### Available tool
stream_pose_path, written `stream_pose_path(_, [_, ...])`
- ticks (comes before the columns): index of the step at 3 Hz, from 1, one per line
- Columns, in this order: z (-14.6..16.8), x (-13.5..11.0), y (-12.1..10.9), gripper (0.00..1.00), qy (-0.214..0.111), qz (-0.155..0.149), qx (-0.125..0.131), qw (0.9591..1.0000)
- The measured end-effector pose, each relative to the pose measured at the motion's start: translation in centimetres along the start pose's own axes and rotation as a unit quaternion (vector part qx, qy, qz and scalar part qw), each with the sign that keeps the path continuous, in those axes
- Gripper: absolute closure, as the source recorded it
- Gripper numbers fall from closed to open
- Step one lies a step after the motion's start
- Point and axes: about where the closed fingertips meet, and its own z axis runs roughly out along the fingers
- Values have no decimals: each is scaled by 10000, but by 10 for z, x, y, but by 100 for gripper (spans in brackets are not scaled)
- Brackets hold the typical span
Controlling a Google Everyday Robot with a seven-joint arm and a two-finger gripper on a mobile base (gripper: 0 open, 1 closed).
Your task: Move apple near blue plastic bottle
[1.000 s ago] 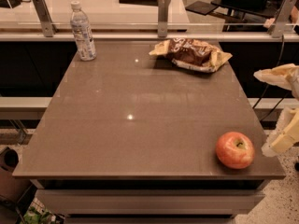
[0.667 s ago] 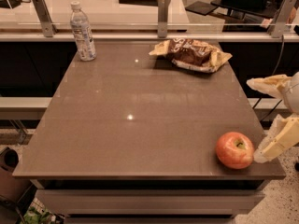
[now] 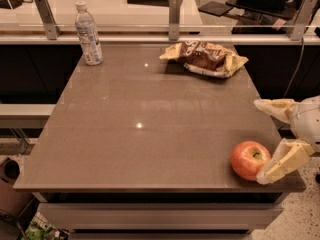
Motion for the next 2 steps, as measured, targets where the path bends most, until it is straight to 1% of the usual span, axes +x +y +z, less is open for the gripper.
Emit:
stream_pose_path(1, [7,17,7,0,-234,141,3,9996])
stream_pose_path(2, [4,35,15,0,-400,289,15,9988])
